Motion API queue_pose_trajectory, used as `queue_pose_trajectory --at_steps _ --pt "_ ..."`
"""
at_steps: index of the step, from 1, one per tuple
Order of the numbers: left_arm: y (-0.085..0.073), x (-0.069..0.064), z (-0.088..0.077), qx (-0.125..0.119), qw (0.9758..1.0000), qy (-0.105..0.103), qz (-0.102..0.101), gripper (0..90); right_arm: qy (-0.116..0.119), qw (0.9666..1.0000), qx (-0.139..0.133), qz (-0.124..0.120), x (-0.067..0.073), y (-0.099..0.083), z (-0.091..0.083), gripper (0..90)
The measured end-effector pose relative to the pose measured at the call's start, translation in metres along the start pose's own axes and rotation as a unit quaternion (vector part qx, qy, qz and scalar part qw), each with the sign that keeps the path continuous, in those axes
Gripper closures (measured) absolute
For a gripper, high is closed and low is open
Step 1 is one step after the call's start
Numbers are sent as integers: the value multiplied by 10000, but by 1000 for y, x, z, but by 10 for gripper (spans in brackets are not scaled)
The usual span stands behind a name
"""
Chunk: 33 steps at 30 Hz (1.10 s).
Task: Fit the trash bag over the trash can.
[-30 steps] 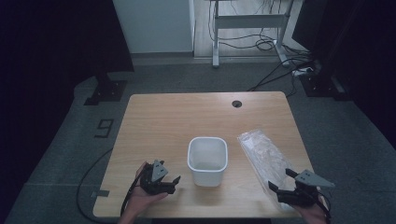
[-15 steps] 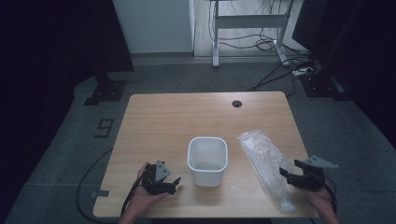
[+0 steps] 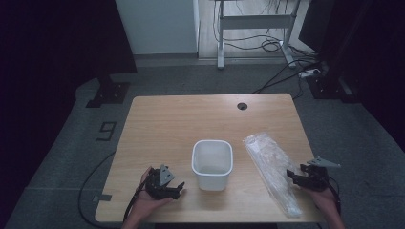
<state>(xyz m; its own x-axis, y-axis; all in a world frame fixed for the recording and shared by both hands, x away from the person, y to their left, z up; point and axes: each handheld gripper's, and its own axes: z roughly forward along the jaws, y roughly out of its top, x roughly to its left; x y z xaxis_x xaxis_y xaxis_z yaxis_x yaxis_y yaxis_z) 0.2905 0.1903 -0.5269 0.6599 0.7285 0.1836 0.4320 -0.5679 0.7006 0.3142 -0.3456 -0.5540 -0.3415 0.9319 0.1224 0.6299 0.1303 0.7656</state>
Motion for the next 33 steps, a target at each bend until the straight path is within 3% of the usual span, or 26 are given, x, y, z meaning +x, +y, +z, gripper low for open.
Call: queue_pose_trajectory --at_steps 5,10,11,13,14,24,31,33 --pt "-1 -1 2 33 10000 15 14 137 -104 9999 32 -111 1 -2 -2 301" --pt "-1 -2 3 50 10000 27 36 138 -446 9983 62 -371 6 -3 -2 421" --pt "-1 -2 3 50 10000 27 36 138 -446 9983 62 -371 6 -3 -2 421" --pt "-1 -3 3 54 10000 36 46 138 -396 9983 25 -417 8 -3 -3 527" --pt "-1 -3 3 58 10000 30 52 138 -396 9983 25 -417 8 -3 -3 527" --pt "-2 -3 4 130 9998 71 103 138 -270 9982 -14 -541 14 -2 0 856" --pt "-1 0 2 70 9999 97 14 139 -128 9979 -70 -638 16 -3 -3 883" --pt "-1 0 2 69 9999 104 23 139 -26 9973 -260 -689 16 -2 -10 886"
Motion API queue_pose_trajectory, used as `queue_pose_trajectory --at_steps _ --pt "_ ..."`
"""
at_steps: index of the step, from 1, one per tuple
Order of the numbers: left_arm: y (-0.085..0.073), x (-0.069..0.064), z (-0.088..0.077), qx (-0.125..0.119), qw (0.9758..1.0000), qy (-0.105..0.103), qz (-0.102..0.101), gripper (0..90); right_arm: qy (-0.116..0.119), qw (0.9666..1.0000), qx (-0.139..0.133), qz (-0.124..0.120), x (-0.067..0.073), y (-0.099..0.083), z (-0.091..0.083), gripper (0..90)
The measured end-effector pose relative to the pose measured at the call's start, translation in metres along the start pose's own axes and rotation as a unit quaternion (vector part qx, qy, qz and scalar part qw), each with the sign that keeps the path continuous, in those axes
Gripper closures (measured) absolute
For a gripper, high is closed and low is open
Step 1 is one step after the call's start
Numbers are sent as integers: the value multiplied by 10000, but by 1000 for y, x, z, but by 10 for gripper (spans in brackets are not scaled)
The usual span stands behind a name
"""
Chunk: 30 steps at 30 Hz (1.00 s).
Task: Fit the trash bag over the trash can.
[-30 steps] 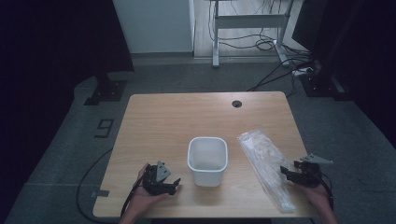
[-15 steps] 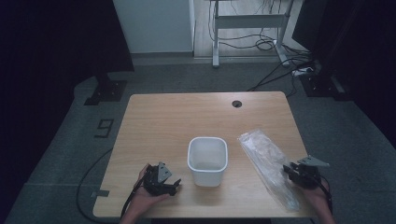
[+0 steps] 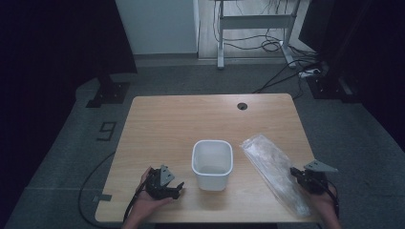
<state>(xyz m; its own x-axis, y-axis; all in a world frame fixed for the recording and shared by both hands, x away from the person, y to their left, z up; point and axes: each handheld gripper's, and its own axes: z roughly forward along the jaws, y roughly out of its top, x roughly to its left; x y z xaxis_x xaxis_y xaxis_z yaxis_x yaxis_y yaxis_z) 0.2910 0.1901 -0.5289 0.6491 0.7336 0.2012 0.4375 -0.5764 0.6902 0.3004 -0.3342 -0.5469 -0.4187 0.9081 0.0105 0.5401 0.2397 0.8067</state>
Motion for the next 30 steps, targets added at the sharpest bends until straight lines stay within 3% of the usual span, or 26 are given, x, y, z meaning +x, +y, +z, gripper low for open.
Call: queue_pose_trajectory --at_steps 7,14,22,30 --pt "1 0 -1 -9 10000 8 -4 140 111 9992 -360 -91 3 7 -20 888" --pt "1 0 -1 0 10000 25 17 140 346 9959 -812 -189 7 19 -45 889" --pt "1 1 -1 -11 10000 44 -38 140 489 9923 -1117 -199 8 27 -59 890" --pt "0 0 -1 20 10000 51 -20 140 609 9886 -1329 -368 14 39 -73 891"
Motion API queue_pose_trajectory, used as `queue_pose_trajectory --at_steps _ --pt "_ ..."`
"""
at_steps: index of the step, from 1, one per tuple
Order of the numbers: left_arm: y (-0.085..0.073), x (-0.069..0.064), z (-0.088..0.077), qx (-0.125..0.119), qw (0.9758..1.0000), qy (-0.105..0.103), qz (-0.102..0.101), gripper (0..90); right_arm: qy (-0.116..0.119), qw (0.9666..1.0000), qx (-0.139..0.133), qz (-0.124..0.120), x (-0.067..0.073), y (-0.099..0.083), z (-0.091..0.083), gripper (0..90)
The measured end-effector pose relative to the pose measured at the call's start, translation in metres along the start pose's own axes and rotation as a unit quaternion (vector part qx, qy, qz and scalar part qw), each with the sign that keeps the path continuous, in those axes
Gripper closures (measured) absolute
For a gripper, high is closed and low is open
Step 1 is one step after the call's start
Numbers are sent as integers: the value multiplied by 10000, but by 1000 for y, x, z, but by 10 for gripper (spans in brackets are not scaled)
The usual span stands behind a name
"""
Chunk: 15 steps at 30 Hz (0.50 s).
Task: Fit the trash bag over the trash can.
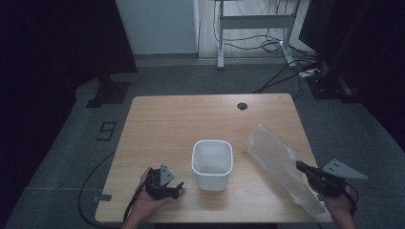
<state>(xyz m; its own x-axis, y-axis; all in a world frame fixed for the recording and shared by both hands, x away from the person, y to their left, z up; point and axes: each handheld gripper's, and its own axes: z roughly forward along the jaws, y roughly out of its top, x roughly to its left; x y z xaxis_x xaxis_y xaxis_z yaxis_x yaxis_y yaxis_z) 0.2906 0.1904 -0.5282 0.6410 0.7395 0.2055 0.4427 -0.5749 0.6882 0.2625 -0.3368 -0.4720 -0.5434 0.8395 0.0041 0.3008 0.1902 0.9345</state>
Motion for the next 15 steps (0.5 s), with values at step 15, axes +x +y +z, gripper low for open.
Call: queue_pose_trajectory --at_steps 15 --pt "0 1 0 13 10000 -1 -17 140 148 9991 -271 -305 12 36 -13 891"
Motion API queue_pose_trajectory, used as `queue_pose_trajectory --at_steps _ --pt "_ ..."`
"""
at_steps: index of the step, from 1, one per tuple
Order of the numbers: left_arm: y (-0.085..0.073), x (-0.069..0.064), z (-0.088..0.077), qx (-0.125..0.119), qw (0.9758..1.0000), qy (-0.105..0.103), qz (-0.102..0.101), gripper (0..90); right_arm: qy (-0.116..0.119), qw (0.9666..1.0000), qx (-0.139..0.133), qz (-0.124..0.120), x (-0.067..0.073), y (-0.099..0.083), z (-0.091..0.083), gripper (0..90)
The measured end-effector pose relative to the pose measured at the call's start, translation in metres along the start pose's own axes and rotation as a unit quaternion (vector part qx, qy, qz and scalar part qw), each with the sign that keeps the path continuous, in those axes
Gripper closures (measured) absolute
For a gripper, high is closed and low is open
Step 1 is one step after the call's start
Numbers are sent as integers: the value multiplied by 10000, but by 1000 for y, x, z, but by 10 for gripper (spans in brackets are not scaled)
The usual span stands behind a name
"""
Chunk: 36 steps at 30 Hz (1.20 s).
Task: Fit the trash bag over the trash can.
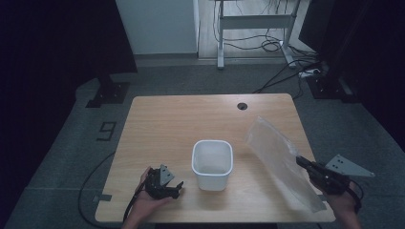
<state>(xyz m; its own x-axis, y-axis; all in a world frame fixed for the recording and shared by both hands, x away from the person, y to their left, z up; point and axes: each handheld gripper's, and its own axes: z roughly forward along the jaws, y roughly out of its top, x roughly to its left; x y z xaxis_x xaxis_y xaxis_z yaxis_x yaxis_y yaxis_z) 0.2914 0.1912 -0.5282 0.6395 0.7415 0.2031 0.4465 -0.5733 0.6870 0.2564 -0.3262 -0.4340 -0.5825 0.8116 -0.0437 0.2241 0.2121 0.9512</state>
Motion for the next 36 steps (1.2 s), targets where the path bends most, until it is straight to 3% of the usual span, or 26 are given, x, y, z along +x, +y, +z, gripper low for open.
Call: queue_pose_trajectory --at_steps 5,17,23,36 --pt "0 1 -1 -10 10000 -6 -20 140 102 9998 -68 -128 7 16 -4 891" --pt "4 9 -10 -232 9991 -63 -347 142 456 9974 -424 -365 26 62 -11 891" --pt "7 13 -16 -348 9983 -51 -475 143 625 9958 -529 -402 34 73 -11 892" --pt "32 23 -51 -956 9936 45 -599 154 1028 9909 -721 -490 48 95 -14 891"
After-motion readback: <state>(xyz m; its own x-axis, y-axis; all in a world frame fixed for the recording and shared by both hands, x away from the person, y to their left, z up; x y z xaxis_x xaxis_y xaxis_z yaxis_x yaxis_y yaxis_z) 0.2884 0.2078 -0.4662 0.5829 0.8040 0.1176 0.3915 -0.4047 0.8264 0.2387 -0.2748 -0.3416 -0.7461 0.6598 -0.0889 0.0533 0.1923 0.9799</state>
